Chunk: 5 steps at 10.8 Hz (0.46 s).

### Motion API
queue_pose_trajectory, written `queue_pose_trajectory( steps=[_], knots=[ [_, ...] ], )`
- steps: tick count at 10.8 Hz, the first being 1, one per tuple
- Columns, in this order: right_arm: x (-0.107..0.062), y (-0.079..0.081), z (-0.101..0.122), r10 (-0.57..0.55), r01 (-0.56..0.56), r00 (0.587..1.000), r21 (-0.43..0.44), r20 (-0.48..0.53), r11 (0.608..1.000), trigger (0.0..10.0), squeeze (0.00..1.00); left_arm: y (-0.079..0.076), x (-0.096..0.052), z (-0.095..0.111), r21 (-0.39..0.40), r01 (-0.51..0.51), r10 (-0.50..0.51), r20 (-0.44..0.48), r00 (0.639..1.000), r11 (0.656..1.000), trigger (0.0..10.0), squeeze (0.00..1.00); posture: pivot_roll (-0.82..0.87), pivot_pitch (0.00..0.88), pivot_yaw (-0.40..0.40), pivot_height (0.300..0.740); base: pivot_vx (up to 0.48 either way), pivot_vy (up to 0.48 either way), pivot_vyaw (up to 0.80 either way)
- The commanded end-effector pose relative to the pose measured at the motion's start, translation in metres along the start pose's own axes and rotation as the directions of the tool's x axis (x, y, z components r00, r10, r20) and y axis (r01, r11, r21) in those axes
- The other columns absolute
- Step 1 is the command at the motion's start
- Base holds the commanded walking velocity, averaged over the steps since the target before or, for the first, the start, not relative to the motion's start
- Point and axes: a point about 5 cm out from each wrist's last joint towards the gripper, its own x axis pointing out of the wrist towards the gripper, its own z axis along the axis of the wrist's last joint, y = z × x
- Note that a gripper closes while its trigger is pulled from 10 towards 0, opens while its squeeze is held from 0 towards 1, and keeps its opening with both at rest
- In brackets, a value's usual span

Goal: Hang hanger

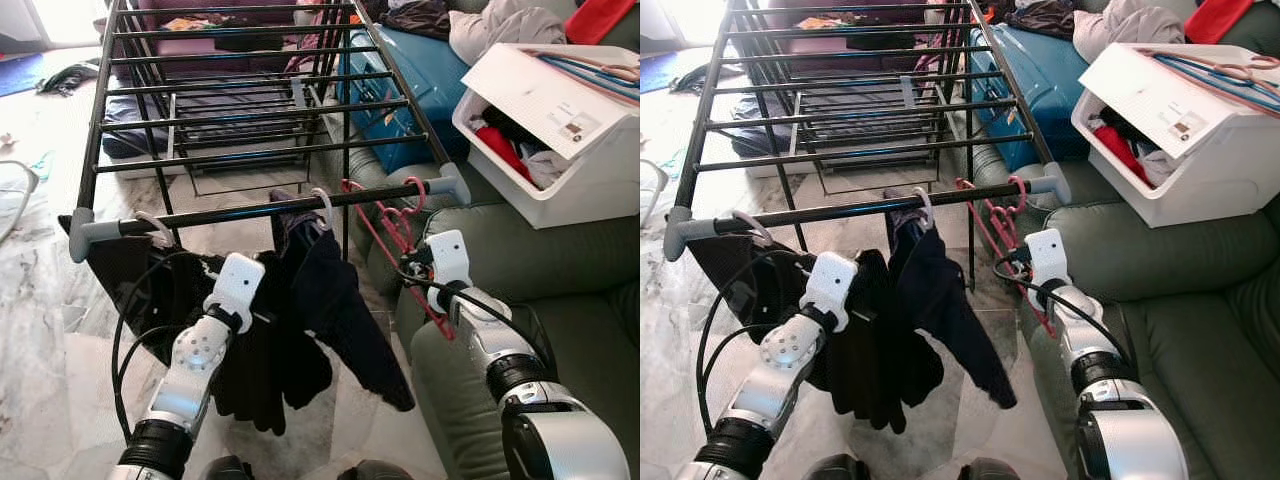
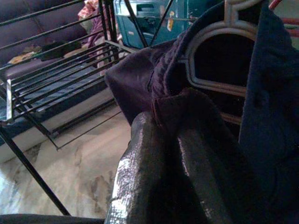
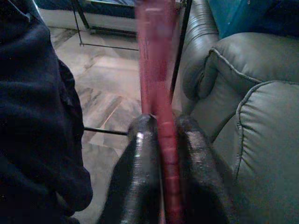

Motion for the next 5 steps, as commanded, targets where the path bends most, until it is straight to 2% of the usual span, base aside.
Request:
queue_pose_trajectory(
  steps=[1,5],
  knots=[
    [0.0019,-0.0012,0.0047,-0.001,0.001,1.0,-0.007,0.01,1.0,0.0,0.0,0.0009,0.0016,0.0056,0.018,0.004,-0.004,0.024,1.0,1.0,10.0,0.0,-0.07,0.0,-0.042,0.74,0.0,0.0,0.0],
    [0.0029,-0.0006,0.0066,-0.003,0.003,1.0,-0.005,0.019,1.0,0.0,0.0,0.0004,0.0026,0.0058,0.02,0.004,-0.005,0.024,1.0,1.0,10.0,0.0,-0.07,0.0,-0.044,0.74,0.0,0.0,0.0]
  ],
)
